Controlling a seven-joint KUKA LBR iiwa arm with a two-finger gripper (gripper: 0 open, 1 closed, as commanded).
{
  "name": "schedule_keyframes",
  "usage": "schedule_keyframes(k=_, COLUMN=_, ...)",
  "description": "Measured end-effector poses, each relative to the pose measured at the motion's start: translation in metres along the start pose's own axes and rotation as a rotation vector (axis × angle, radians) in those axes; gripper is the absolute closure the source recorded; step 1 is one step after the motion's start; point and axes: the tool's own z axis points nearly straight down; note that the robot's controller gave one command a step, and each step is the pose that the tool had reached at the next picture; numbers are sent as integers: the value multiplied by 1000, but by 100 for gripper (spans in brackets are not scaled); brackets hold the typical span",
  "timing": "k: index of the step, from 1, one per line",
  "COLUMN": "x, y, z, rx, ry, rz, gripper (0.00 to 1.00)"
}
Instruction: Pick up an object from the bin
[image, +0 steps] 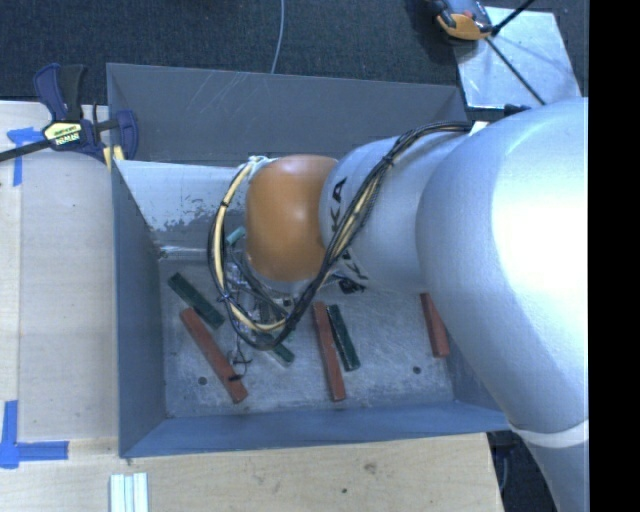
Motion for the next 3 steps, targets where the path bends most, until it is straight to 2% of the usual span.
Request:
schedule_keyframes(k=1, x=-22, y=-82, z=-1, rx=0, ry=-6, rz=76, gripper=100)
schedule_keyframes(k=2, x=-22, y=-82, z=-1, rx=0, ry=-6, rz=77, gripper=100)
schedule_keyframes(k=3, x=-48, y=-79, z=-138, rx=0, ry=-4, rz=62, gripper=100)
